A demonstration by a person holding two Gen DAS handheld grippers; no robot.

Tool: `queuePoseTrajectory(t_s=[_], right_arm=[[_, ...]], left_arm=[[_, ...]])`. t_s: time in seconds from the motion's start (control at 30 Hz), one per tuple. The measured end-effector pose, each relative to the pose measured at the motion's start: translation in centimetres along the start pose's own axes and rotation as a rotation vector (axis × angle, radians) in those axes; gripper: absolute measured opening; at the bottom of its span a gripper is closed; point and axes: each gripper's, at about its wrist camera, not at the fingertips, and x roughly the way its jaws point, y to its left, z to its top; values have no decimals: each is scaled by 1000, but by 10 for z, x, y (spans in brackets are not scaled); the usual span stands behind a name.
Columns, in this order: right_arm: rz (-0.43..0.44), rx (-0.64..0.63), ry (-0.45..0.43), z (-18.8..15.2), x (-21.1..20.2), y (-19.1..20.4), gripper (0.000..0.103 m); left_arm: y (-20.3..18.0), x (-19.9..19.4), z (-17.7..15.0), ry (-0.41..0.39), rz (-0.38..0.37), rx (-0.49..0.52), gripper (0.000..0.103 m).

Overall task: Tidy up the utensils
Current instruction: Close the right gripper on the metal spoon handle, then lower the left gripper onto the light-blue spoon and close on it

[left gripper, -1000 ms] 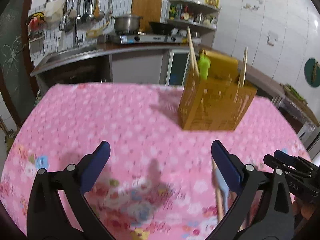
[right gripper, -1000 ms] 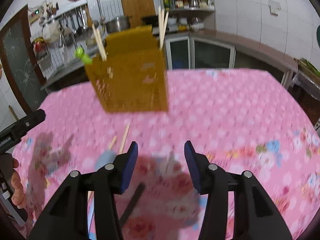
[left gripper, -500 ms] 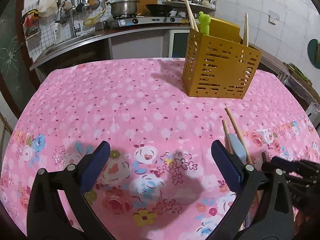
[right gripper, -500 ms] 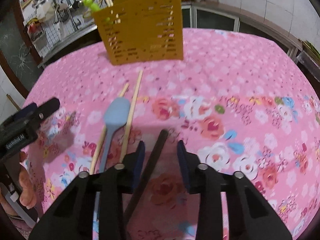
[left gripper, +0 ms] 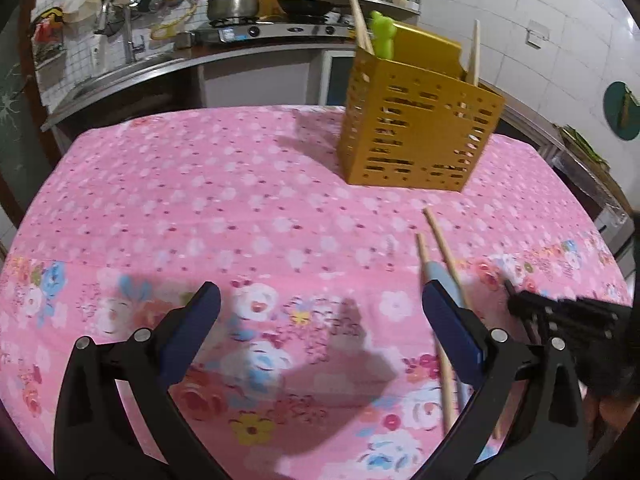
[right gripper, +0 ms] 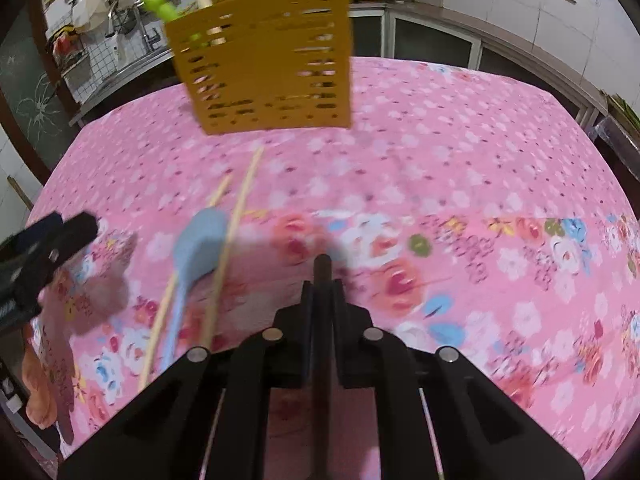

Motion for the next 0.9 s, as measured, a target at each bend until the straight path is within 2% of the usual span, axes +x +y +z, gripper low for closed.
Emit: queuePoseTrajectory(t_s=[0.1, 0.27, 0.4, 0.47, 0.6, 0.7, 0.73, 0.83, 0.9], right_arm=[[-14, 19, 1, 6, 3, -19, 9], [-16, 48, 0, 15, 7, -42, 9], [-7, 59, -9, 15, 8, -50, 9], [1, 66, -13, 14, 9, -54, 9], [3, 62, -21, 14, 9, -55, 9], [0, 56, -27, 13, 10, -55, 9], [2, 58, -28, 13, 10, -55, 9], [12, 62, -27, 12, 9, -58, 9], [16, 69, -28, 12, 9, -61, 9]], left_arm=[[-11, 7, -2, 43, -33, 18, 92], [-29, 16, -7, 113, -84, 61, 67], [-44, 19, -13, 136, -81, 102, 65], [-48, 20, -14, 144, -86, 115, 57], [-57, 24, -17, 171, -104, 137, 52], [-68, 29, -19, 181, -84, 175, 47], [-68, 29, -18, 176, -79, 174, 43], [-69, 28, -13, 179, -101, 155, 20], [-69, 24, -12, 165, -93, 155, 17]])
